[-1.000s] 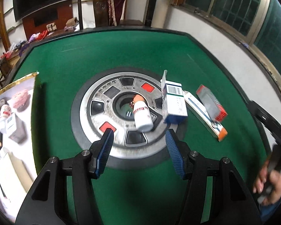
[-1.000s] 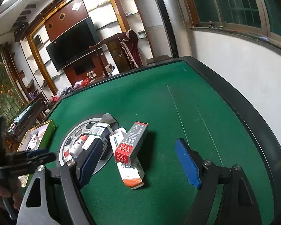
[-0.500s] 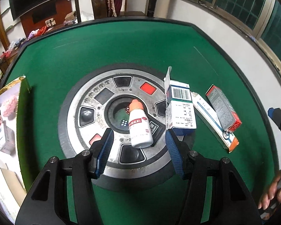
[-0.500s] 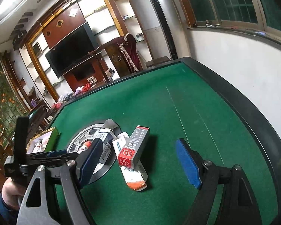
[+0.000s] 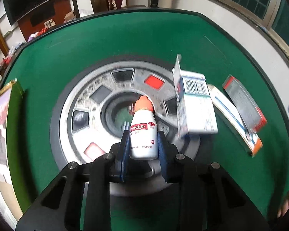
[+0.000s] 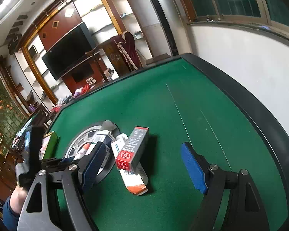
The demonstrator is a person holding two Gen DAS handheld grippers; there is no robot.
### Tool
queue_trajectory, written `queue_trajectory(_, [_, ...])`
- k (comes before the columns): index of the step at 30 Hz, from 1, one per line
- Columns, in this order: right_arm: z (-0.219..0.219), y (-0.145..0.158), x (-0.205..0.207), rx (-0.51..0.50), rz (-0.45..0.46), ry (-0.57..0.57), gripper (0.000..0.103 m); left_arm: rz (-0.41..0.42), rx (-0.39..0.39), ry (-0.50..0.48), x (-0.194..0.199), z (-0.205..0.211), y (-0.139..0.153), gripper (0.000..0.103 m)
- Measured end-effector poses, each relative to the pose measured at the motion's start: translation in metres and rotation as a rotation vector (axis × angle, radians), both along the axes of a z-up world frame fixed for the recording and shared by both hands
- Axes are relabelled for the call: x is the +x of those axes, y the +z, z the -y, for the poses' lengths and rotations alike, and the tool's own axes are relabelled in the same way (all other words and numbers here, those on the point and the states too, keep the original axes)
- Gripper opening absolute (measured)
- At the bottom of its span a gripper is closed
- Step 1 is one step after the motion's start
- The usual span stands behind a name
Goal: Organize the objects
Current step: 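Grasp the white glue bottle with the left tool while the right tool grasps the red-and-grey glue box, then lift the glue bottle with the left tool while the right tool lifts the glue box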
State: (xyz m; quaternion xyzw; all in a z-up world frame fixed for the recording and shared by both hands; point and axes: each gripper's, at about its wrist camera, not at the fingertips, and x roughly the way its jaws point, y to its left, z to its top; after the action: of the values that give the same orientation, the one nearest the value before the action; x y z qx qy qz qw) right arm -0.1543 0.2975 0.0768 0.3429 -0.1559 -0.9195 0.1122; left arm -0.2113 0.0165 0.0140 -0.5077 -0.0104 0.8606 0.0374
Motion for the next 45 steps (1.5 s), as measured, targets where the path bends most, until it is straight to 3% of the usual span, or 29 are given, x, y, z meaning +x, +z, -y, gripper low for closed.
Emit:
queue_trajectory(4, [0.005,-0.008,-0.008,0.007,0.037,0.024,0.080,-0.010,-0.012,-0.019,0.034,0.006,-0.003,0.026])
queue_trajectory(9, [0.020,-0.022,-0.032,-0.031,0.157,0.063,0.080,-0.017,0.018,-0.021,0.070,0.015,-0.007,0.026])
queue_trajectory(15, [0.051,-0.026,-0.060,0.130,0.205,0.029,0.075,-0.033,0.005,-0.046,0.069,0.013,-0.010,0.026])
queue_trajectory(16, [0.054,-0.029,-0.063,0.134,0.210,0.035,0.072,-0.035,0.006,-0.046,0.066,0.012,-0.009,0.026])
queue_trajectory(17, [0.057,-0.032,-0.067,0.127,0.218,0.046,0.057,-0.038,0.007,-0.043,0.062,0.012,-0.008,0.026])
queue_trajectory(18, [0.061,-0.037,-0.071,0.127,0.235,0.061,0.034,-0.043,0.004,-0.042,0.061,0.012,-0.008,0.026])
queue_trajectory(19, [0.061,-0.040,-0.071,0.127,0.241,0.060,0.028,-0.048,0.000,-0.042,0.058,0.012,-0.009,0.026])
queue_trajectory(23, [0.054,-0.055,-0.069,0.109,0.258,0.066,0.027,-0.072,-0.018,-0.037,0.060,0.009,-0.010,0.027])
queue_trajectory(34, [0.049,-0.025,-0.018,0.062,0.104,0.114,0.027,-0.094,-0.052,-0.036,0.065,0.005,-0.009,0.027])
queue_trajectory(40, [0.095,-0.027,0.000,0.153,0.118,0.269,0.027,-0.094,-0.055,-0.036,0.066,0.006,-0.009,0.027])
queue_trajectory(45, [0.118,-0.039,0.001,0.256,0.154,0.335,0.027,-0.100,-0.065,-0.041,0.067,0.005,-0.008,0.027])
